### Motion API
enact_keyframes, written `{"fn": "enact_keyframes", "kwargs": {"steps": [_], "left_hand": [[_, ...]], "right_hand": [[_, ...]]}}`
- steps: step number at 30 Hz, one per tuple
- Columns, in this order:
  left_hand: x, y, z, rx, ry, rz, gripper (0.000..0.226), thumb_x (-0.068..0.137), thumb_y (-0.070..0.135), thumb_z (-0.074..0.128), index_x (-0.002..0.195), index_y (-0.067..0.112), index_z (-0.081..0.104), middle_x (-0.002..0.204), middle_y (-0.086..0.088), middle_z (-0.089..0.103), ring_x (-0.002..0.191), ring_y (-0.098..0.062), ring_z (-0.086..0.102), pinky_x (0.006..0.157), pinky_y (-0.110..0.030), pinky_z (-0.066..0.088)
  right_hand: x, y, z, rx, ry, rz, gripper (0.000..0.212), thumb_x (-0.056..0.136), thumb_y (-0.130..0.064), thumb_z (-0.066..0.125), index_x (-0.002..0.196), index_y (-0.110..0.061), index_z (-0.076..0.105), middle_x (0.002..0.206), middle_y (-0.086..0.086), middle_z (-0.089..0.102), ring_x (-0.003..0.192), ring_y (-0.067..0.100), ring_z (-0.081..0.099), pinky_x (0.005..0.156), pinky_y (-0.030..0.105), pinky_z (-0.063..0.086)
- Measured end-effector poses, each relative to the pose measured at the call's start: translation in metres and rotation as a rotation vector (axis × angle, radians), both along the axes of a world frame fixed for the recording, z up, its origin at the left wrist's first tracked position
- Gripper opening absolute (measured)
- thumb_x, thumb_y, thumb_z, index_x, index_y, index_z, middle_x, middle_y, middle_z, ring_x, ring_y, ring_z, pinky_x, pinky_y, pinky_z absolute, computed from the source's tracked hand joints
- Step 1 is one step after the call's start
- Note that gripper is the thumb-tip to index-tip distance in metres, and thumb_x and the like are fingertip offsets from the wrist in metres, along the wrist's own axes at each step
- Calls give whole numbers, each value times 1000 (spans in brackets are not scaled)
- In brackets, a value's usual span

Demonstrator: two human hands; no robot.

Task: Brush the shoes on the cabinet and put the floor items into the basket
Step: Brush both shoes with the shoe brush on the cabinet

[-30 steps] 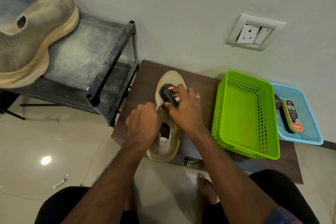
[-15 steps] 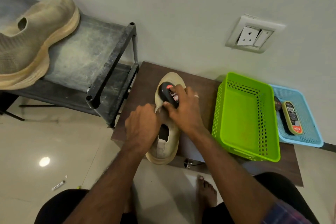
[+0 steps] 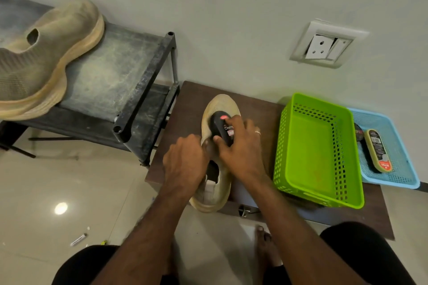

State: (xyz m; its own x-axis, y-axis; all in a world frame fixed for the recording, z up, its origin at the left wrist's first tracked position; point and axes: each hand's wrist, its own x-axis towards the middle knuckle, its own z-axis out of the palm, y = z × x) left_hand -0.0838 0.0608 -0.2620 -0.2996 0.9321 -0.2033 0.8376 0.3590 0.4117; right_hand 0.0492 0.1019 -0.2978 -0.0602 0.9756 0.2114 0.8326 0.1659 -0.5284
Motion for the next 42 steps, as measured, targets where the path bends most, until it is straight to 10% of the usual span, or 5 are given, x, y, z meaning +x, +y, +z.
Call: {"fn": "enact_keyframes", "kwargs": {"steps": [12,20,27,35,42], "left_hand": [[1,1,-5,4,-19,6,31,105,38,41,106,17,64,105,-9,66,96,-30,64,69,-36,39],[5,-5,-1,-3,-23,-36,38,106,44,40,115,16,64,112,-10,64,105,-33,63,73,-36,37],[1,1,-8,10,-52,-3,30,103,37,42,102,17,64,102,-8,66,93,-32,65,75,-40,51],[4,-5,-6,23,-30,-18,37,105,44,42,114,17,65,109,-10,66,101,-33,65,72,-37,42],[2,1,-3,17,-29,17,33,105,37,41,107,15,65,102,-9,64,96,-31,62,71,-36,37]], "right_hand": [[9,8,15,-92,132,-88,45,73,-35,78,113,-28,58,108,5,58,105,30,54,86,37,43],[0,46,19,-38,-342,-167,56,75,-33,69,127,-26,51,120,13,50,109,39,49,79,39,45],[3,4,29,-143,-11,-52,48,68,-43,73,112,-31,57,106,5,59,99,28,55,77,33,42],[11,40,22,-54,-402,-173,55,76,-33,68,128,-26,50,119,14,51,107,40,50,82,39,43],[3,-29,24,-70,-115,-2,49,74,-40,68,120,-29,55,110,6,54,99,31,50,82,36,39]]}}
